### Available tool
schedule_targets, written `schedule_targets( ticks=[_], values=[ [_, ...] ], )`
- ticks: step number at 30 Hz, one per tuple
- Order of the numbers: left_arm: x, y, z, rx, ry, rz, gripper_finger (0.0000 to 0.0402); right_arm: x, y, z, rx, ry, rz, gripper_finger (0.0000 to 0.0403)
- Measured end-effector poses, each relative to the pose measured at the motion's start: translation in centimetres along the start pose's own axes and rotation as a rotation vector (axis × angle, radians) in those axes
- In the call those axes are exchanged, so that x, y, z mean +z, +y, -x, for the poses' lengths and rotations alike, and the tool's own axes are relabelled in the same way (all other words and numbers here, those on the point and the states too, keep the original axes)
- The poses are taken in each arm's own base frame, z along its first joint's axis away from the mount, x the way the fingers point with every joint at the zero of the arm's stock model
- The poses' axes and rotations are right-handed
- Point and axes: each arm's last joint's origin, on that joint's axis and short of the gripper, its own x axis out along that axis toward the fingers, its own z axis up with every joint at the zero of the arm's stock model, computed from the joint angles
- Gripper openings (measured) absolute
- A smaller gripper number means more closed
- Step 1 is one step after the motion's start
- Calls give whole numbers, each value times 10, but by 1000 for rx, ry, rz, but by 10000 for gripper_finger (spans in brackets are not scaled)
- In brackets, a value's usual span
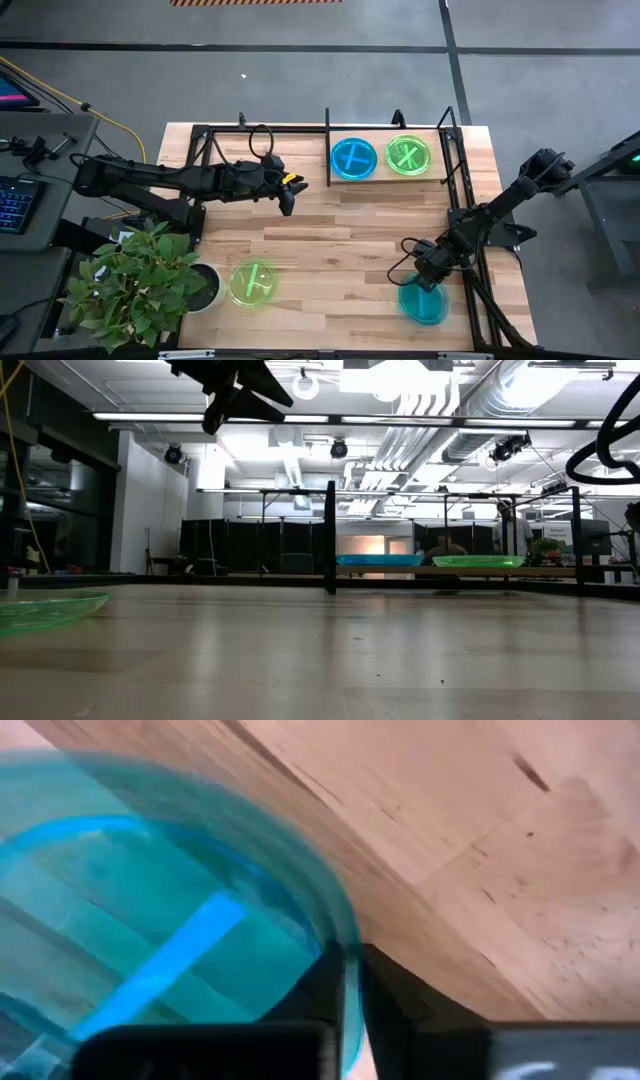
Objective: Place and stack plates onto a shelf
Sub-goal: Stack the blue plate on top of the stacked blue plates on the shelf
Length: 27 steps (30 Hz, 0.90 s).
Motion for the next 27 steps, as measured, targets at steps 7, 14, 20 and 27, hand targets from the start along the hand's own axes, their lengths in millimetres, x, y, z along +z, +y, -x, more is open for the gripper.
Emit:
schedule_targets(
  ticks=[7,14,20,27],
  values=[
    [1,0,1,2,-10,-23,117,-2,1,10,76,-19,47,3],
    [13,7,13,25,-70,-17,117,-9,12,38,358,-77,163,0],
    [23,14,22,36,-118,2,117,-7,25,61,596,-275,193,0],
    [27,16,28,34,-138,11,117,18,23,71,615,-580,14,0]
  ],
)
